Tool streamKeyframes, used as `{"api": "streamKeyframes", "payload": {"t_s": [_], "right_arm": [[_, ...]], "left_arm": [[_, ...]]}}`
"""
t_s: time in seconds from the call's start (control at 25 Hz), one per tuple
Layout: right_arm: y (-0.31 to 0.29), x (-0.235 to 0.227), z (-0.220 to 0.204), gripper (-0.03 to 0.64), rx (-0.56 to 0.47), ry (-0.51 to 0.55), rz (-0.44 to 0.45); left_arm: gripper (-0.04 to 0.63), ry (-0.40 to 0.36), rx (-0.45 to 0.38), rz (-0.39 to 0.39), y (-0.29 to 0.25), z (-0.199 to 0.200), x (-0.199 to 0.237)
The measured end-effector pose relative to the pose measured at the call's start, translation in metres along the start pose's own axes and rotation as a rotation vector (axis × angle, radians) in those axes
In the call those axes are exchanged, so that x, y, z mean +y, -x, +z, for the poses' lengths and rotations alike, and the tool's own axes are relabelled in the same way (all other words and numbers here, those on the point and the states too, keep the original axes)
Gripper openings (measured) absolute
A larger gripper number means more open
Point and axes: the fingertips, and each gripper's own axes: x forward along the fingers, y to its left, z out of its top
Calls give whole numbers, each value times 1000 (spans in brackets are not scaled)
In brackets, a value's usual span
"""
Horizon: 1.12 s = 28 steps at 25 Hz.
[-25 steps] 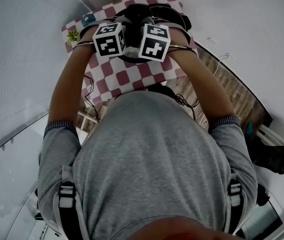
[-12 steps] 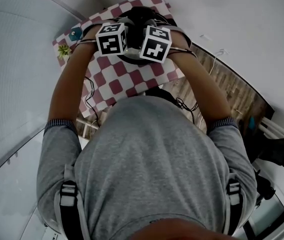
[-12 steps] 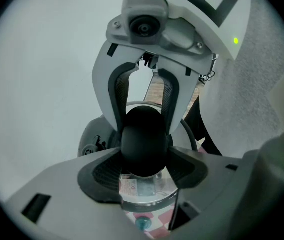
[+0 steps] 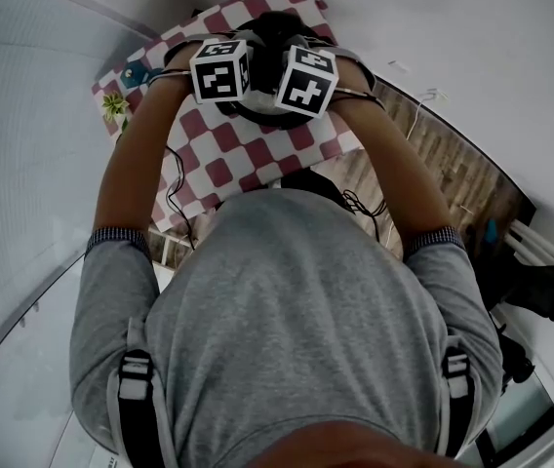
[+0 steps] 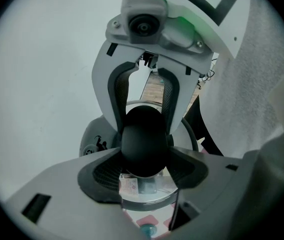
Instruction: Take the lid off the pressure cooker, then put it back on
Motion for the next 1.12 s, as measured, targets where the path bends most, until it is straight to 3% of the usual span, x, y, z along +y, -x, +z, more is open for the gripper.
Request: {"api": "streamKeyframes", "payload": {"t_s": [0.36, 0.92, 1.12], "right_arm": [[-8, -4, -3, 291, -20, -40, 69], [-9, -1, 1, 293, -9, 62, 129], [-8, -3, -1, 291, 20, 25, 133]], "left_arm": [[301, 14, -6, -54, -7, -3, 4], [299, 73, -24, -44, -5, -5, 3], [301, 76, -52, -43, -5, -2, 5]]}}
